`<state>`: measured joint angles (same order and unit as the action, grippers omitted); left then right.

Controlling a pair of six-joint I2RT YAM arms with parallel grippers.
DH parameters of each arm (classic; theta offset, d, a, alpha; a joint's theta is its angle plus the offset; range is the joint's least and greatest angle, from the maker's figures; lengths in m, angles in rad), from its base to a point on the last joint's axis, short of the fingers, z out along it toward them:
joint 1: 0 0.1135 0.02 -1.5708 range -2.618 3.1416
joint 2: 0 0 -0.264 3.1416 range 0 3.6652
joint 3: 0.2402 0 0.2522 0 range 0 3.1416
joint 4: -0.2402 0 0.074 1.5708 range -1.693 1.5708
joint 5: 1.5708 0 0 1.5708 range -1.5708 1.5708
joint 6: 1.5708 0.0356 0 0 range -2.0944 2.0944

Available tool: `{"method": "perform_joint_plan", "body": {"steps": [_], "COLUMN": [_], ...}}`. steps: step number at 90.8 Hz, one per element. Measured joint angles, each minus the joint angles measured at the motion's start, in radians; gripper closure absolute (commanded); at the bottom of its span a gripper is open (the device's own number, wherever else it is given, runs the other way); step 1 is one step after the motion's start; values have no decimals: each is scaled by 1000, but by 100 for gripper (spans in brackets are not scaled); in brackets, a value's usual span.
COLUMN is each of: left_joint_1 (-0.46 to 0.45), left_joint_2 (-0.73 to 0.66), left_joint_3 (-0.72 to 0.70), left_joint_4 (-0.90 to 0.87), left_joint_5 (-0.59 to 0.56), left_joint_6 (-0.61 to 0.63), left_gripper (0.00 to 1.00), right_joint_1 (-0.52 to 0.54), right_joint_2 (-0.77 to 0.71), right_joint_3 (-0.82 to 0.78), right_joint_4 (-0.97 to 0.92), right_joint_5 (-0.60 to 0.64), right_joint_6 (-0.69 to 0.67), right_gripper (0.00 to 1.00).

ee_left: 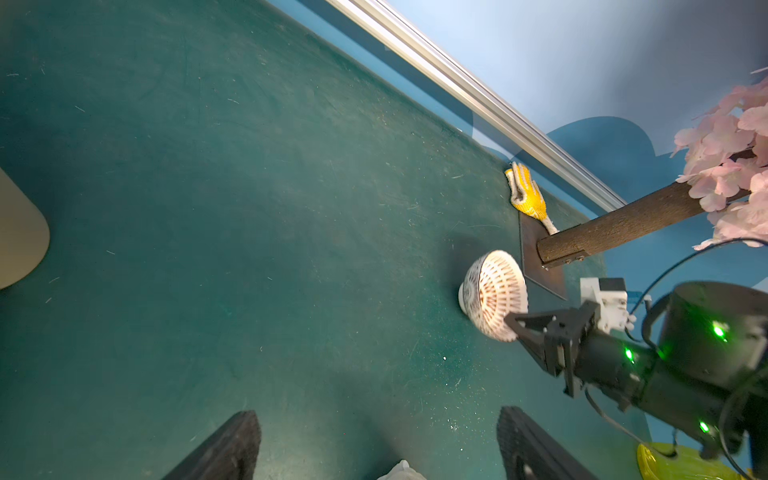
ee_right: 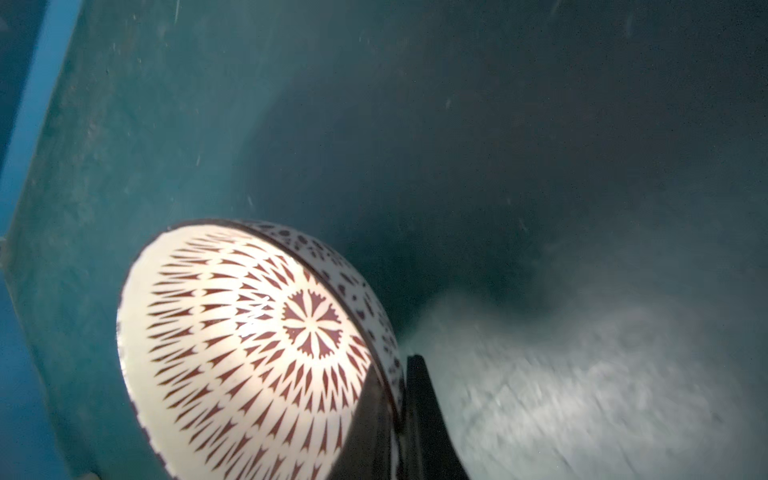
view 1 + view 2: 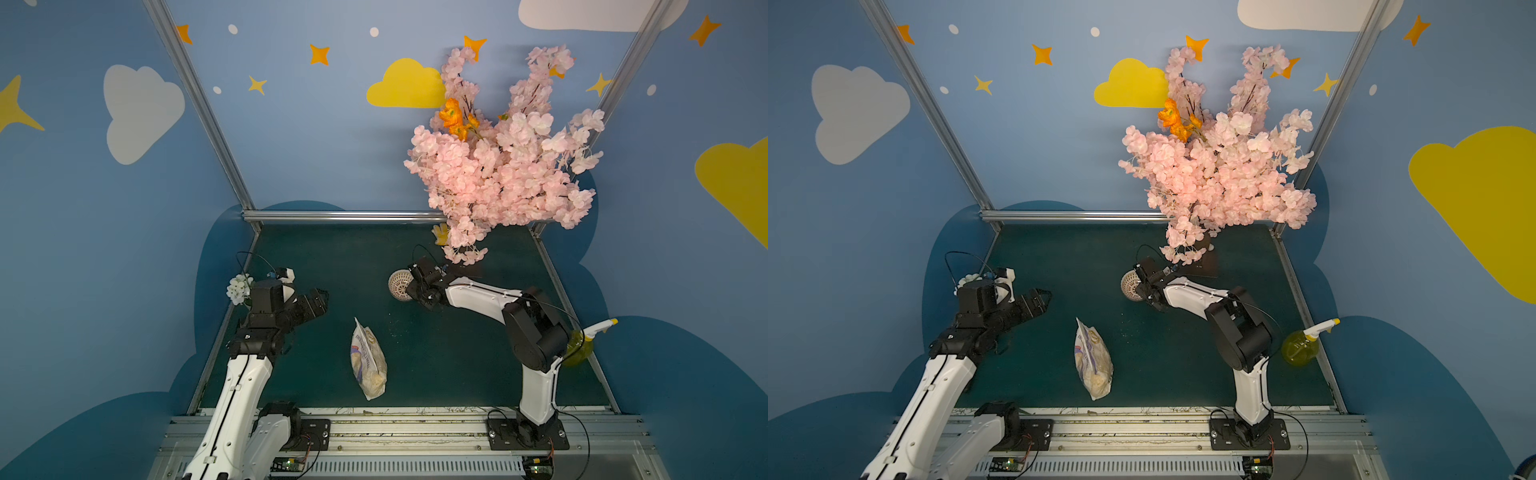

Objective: Pour the oats into the breakfast bowl
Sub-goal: Pick up the bowl from the center of the board, then place the bowl at the center of the board.

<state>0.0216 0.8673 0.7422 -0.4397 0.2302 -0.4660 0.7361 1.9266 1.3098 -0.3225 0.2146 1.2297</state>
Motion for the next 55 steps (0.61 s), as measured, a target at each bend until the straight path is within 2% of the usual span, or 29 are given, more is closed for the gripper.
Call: {"method": "perform_joint_plan", "body": {"steps": [32, 42, 55], "left_joint_1": [1, 1, 1], "left_joint_2": [-12, -10, 3], "left_joint_3": [-1, -2, -2], "left_joint_4": [8, 14, 22], "left_joint_5": [32, 46, 62], "left_joint_6": [-13, -16, -21], "left_gripper": [7, 9, 9], "right_joint_1": [201, 238, 265], "right_joint_2": [-470, -552, -581], "right_joint_3": [-271, -351, -407], "right_joint_4": [-183, -266, -352], "right_joint_5": [76, 113, 114], "right_joint_6": [2, 13, -2], "right_gripper": [100, 100, 100]}}
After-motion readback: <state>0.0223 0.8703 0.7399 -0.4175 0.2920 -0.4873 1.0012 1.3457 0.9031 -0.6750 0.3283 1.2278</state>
